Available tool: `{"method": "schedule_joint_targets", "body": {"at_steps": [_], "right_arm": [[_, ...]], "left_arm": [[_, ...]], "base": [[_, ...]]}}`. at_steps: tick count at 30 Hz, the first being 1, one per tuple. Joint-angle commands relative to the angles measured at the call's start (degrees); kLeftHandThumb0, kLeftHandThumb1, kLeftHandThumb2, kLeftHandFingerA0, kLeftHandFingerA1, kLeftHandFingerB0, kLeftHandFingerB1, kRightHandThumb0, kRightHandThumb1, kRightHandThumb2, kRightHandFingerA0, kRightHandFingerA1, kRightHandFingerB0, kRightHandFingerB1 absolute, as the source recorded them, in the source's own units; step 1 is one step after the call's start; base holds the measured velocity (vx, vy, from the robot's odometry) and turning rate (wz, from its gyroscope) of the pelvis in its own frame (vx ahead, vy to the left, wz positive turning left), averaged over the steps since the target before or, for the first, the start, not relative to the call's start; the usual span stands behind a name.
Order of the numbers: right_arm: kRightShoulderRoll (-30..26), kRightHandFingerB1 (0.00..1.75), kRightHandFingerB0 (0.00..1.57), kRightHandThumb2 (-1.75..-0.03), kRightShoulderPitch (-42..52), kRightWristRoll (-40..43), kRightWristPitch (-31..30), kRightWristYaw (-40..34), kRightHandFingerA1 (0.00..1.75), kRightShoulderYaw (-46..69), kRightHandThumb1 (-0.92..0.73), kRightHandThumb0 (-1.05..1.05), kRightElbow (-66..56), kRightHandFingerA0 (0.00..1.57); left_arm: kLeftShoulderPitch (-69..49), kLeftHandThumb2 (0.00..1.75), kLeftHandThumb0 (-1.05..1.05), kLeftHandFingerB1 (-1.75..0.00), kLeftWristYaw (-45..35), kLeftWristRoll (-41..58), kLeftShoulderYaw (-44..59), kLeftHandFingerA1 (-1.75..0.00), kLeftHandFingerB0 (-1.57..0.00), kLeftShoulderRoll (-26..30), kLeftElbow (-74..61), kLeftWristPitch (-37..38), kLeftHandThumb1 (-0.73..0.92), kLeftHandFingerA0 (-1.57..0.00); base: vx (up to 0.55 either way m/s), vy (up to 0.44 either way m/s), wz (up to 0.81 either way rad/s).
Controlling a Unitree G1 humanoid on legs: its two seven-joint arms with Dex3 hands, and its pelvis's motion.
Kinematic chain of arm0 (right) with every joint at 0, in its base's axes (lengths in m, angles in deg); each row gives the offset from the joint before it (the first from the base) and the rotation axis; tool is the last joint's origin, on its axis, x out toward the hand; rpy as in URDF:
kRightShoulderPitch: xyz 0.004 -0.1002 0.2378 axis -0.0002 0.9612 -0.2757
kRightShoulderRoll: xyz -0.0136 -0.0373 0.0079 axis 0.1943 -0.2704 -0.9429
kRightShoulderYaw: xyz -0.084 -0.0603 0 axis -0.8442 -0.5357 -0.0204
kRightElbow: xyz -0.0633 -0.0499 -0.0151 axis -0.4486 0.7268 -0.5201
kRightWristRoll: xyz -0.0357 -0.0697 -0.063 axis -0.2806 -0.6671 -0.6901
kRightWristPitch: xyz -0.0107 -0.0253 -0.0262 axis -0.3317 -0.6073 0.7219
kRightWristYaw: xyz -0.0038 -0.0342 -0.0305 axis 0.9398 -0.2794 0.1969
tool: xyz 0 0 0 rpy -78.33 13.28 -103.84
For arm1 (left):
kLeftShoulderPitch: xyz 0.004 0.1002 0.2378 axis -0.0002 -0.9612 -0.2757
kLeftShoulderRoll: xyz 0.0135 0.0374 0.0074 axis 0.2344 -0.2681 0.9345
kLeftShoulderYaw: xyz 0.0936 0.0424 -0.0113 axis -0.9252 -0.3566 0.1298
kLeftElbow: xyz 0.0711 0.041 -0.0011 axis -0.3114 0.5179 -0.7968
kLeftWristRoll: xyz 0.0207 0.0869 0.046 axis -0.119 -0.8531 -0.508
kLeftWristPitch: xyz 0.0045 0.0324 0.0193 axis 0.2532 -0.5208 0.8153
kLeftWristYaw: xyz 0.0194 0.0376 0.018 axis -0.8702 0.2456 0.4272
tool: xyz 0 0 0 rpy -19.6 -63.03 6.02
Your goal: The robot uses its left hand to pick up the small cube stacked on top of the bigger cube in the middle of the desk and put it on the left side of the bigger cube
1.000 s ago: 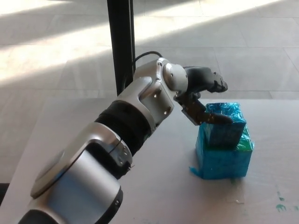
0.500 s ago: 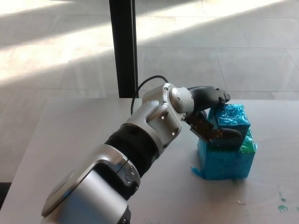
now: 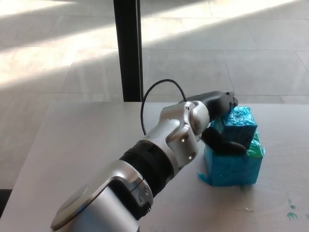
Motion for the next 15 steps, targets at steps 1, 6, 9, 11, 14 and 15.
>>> {"method": "schedule_joint_targets", "body": {"at_steps": [1,6,9,11,14,15], "right_arm": [[-1.4,0.41,0.50,-0.60,-0.4,0.4,0.1,0.2,0.66,0.1,-0.68,-0.46,0.1,0.56],[-1.2,0.41,0.51,-0.61,-0.7,0.5,0.1,-0.6,0.62,0.4,-0.69,-0.42,0.7,0.57],[-1.1,0.41,0.51,-0.61,-1.2,0.5,0.3,-0.5,0.61,0.4,-0.71,-0.42,1.7,0.57],[-1.0,0.41,0.52,-0.62,-1.2,0.3,0.3,-1.0,0.64,0.2,-0.71,-0.43,1.7,0.59],[-1.0,0.41,0.52,-0.62,-1.1,0.2,0.5,-1.2,0.66,0.2,-0.71,-0.43,1.7,0.61],[-1.0,0.41,0.53,-0.61,-1.1,0.1,0.6,-1.3,0.68,0.1,-0.71,-0.43,1.9,0.62]], "left_arm": [[-4.0,0.56,-0.71,-0.43,12.7,-15.1,-13.2,-1.13,-0.38,0.3,1.7,1.2,0.49,-0.34],[-4.4,0.58,-0.61,-0.42,15.7,-16.0,-16.2,-0.95,-0.40,0.6,2.7,1.9,0.59,-0.54],[-5.1,0.61,-0.45,-0.41,18.5,-14.2,-14.9,-1.39,-0.45,0.3,3.5,3.6,0.60,-0.83],[-5.3,0.63,-0.42,-0.47,19.0,-13.0,-13.6,-1.46,-0.48,-0.3,4.0,3.8,0.67,-0.88],[-5.8,0.66,-0.44,-0.64,21.0,-10.6,-9.8,-1.53,-0.59,-1.5,4.7,4.3,0.70,-0.83],[-6.2,0.65,-0.45,-0.76,22.5,-10.2,-8.5,-1.55,-0.64,-1.7,4.8,5.0,0.70,-0.84]], "base": [[0.00,0.000,0.00],[0.00,0.000,0.00],[0.00,0.000,0.00],[0.00,0.000,0.00],[0.00,0.000,0.00],[0.00,0.000,0.00]]}}
